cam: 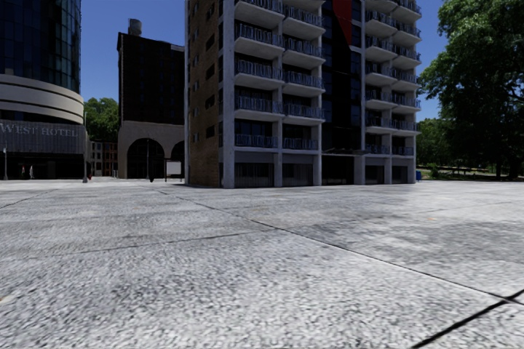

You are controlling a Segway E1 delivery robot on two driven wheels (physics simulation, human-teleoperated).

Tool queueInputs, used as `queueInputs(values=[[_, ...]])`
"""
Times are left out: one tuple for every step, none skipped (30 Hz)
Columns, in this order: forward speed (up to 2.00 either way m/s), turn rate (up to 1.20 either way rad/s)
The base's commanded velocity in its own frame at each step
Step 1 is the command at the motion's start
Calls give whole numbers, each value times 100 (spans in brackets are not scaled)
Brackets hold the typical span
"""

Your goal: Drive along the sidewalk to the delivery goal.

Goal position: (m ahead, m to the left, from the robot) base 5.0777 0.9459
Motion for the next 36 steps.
queueInputs(values=[[200,0],[200,0],[200,0],[200,0],[200,0],[200,0],[200,15],[200,36],[200,36],[200,47],[200,51],[200,52],[200,52],[200,52],[200,52],[200,52],[200,52],[200,52],[200,52],[200,38],[200,19],[200,5],[200,0],[200,0],[200,0],[200,0],[200,0],[200,0],[200,0],[200,0],[200,0],[200,0],[200,0],[200,0],[200,7],[200,10]])
